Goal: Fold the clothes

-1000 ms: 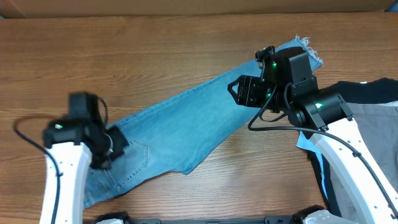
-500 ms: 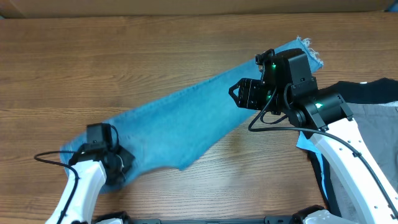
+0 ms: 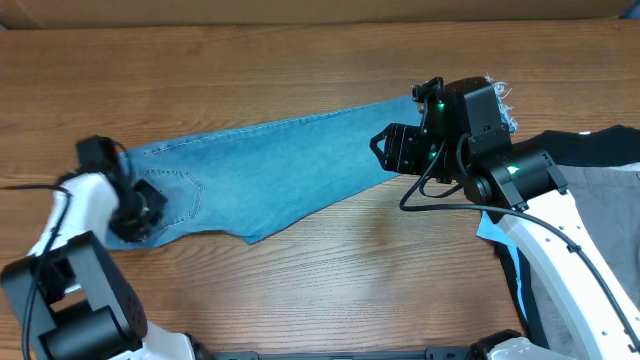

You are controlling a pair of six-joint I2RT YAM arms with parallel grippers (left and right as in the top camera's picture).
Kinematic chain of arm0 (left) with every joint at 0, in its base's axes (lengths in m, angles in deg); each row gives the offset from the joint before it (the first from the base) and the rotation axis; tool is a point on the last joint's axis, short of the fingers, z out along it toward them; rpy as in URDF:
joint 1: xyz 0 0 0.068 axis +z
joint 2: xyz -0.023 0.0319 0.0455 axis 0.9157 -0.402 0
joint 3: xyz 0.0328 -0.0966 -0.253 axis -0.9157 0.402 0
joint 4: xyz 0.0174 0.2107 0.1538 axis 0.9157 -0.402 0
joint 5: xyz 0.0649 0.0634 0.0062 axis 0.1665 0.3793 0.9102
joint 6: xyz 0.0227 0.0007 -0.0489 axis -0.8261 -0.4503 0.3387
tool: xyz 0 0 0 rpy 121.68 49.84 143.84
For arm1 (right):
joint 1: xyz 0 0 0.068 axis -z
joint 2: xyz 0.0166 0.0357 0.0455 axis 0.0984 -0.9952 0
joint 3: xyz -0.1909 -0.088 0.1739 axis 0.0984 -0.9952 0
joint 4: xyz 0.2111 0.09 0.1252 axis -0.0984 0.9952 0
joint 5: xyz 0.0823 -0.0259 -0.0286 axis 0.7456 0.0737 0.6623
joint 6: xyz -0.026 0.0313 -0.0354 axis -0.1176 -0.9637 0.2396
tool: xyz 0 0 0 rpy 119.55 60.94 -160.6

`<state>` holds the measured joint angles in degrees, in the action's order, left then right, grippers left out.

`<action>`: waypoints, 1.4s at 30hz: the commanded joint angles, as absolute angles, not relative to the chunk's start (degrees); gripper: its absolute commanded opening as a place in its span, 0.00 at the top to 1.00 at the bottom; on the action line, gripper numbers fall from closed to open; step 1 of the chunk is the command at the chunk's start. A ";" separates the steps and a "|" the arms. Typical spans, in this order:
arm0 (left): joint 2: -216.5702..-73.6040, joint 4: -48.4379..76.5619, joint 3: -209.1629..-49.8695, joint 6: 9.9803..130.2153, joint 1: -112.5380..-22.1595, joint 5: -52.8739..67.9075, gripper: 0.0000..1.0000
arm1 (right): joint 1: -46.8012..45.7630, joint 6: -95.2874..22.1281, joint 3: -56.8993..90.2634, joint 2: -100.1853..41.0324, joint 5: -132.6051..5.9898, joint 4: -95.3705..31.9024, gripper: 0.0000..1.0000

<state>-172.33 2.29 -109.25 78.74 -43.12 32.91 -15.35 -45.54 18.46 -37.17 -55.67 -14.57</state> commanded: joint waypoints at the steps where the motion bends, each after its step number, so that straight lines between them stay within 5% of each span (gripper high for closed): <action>1: -170.21 -2.69 -119.90 72.93 -40.45 27.41 0.95 | -15.11 -45.17 19.38 -36.54 -58.16 -14.70 0.44; 13: -174.56 0.92 -110.83 76.67 -39.19 54.88 0.96 | -15.11 -45.17 19.38 -36.60 -58.73 -14.65 0.44; 22: -180.90 3.38 -109.21 76.99 -33.90 55.49 0.96 | -15.06 -45.17 19.32 -41.46 -60.87 -12.95 0.41; 32: -180.77 0.72 -117.71 73.08 -23.49 47.43 0.96 | -6.93 -46.92 19.32 -47.84 -63.34 -16.29 0.38; 37: -180.77 -1.25 -123.77 65.52 -20.83 29.00 0.95 | -3.50 -43.22 19.32 -53.17 -65.33 -17.10 0.34; 42: -180.53 -5.86 -129.36 56.75 -21.09 13.51 0.91 | 3.25 -39.05 19.32 -58.20 -65.68 -21.49 0.19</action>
<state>-180.24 -4.20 -126.04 64.40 -20.56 27.10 -0.92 -43.07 18.46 -56.14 -64.32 -19.79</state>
